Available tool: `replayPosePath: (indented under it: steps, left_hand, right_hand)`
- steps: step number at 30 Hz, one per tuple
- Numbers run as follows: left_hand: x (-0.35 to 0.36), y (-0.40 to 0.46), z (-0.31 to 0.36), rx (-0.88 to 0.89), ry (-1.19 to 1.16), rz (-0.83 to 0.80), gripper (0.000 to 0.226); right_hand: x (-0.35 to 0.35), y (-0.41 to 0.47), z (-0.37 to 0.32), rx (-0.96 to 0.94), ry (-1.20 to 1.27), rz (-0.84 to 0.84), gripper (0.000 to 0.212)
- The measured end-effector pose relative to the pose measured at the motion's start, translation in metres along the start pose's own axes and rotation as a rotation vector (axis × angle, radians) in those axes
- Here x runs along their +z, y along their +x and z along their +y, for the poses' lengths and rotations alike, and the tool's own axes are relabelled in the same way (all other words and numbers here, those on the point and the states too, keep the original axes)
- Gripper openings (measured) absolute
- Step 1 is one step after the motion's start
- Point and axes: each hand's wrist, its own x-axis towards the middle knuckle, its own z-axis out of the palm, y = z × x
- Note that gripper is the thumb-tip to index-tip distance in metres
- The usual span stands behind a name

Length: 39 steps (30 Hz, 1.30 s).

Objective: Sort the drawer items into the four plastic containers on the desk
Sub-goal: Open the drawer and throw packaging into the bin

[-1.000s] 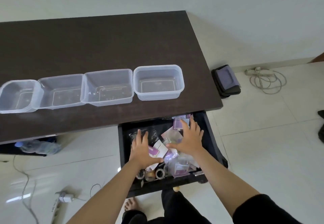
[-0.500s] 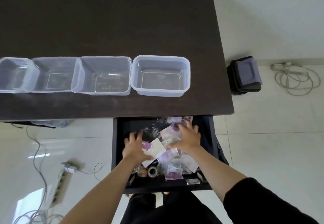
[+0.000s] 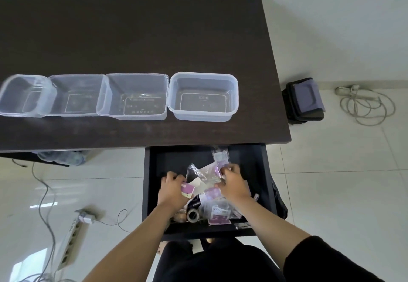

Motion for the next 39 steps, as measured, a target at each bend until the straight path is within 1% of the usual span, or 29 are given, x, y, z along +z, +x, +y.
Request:
replayPosePath:
  steps: [2,7,9,11,13,17,20,22,27,31,35,39]
  left_hand:
    - [0.001,-0.005,0.000,0.013,-0.018,0.030,0.042]
    - [0.001,-0.015,0.003,0.011,-0.135,0.133,0.041]
    - [-0.001,-0.018,0.001,0.017,-0.155,0.180,0.035]
    - [-0.004,-0.021,0.001,0.013,-0.185,0.204,0.028]
    - [-0.007,-0.027,0.002,-0.015,-0.229,0.216,0.020]
    - [-0.013,-0.038,0.004,-0.062,-0.265,0.237,0.023]
    - [-0.016,-0.047,0.008,-0.055,-0.282,0.246,0.024]
    - [-0.017,-0.056,0.009,-0.044,-0.291,0.253,0.024]
    - [-0.017,-0.077,0.012,-0.025,-0.383,0.281,0.015]
    - [-0.018,-0.099,0.024,-0.010,-0.462,0.297,0.002]
    - [-0.019,-0.125,0.047,0.032,-0.576,0.327,0.011]
    - [-0.012,-0.142,0.071,0.081,-0.589,0.301,0.016]
  right_hand:
    - [0.002,-0.002,0.000,0.014,0.029,0.025,0.033]
    - [0.000,-0.006,0.002,0.031,0.126,0.039,0.019]
    - [-0.003,-0.006,0.002,0.025,0.156,0.066,0.021]
    - [-0.008,-0.008,0.000,0.013,0.192,0.086,0.020]
    - [-0.013,-0.009,-0.001,-0.006,0.200,0.115,0.023]
    - [-0.023,-0.014,-0.004,-0.039,0.208,0.155,0.027]
    - [-0.030,-0.023,-0.007,-0.045,0.248,0.176,0.034]
    - [-0.032,-0.033,-0.008,-0.060,0.271,0.198,0.033]
    - [-0.039,-0.062,-0.004,-0.102,0.319,0.301,0.031]
    - [-0.050,-0.094,-0.004,-0.132,0.344,0.351,0.031]
    - [-0.064,-0.120,0.002,-0.164,0.359,0.407,0.027]
    - [-0.073,-0.141,0.016,-0.170,0.419,0.451,0.027]
